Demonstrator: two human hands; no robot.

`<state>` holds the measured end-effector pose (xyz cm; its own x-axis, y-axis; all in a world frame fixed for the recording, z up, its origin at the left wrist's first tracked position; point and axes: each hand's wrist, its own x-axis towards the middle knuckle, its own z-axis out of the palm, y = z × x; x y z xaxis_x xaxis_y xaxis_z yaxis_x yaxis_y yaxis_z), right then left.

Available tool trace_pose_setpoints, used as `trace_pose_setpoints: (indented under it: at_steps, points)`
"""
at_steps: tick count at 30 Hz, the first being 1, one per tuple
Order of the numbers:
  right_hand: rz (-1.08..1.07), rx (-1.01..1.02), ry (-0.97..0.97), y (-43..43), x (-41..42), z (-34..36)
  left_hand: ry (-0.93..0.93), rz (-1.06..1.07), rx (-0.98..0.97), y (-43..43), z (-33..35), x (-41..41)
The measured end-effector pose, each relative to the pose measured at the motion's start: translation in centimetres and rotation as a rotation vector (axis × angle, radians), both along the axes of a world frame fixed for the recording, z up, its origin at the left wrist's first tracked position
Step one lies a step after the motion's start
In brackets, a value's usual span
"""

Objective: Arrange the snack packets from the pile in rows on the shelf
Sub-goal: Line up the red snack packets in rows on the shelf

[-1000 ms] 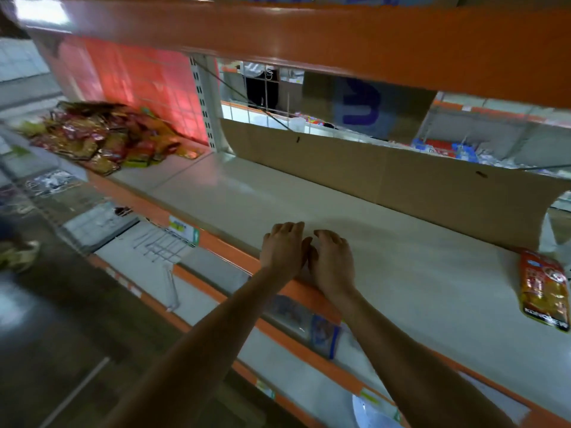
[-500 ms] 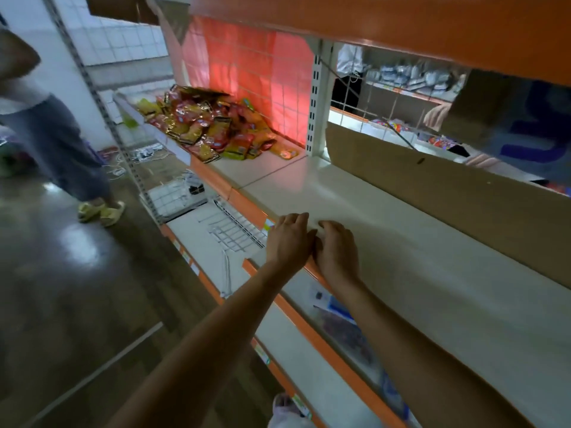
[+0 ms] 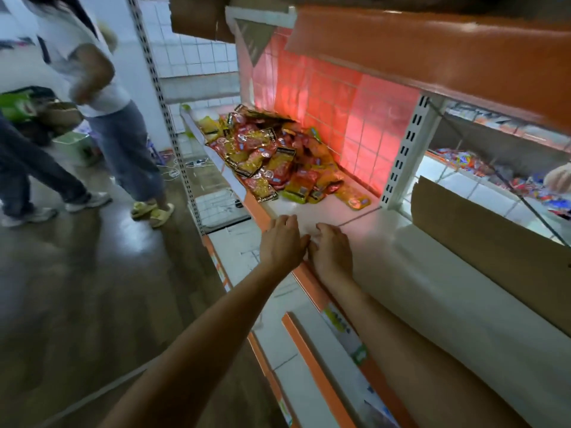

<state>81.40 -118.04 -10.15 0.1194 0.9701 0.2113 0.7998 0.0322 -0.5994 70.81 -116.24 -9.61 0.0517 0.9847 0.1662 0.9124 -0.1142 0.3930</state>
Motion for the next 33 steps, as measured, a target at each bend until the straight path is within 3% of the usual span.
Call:
trace_pose_setpoints:
  at_steps: [11, 18, 26, 33]
  points:
    - [-0.124, -0.098, 0.048, 11.5, -5.2, -0.4, 0.068, -0.011, -0.017, 12.0, -0.1, -6.4]
    - [-0.260, 0.010, 0.093, 17.5, -8.5, 0.0, 0.051, -0.024, -0.049, 19.2, 0.5, -9.6]
    - [-0.338, -0.027, 0.132, 22.8, -11.1, 0.2, 0.058, -0.071, -0.063, 25.0, 0.1, -11.8]
    - [-0.428, -0.182, -0.020, 25.5, -12.1, -0.4, 0.001, -0.005, -0.038, 27.5, -0.9, -12.1]
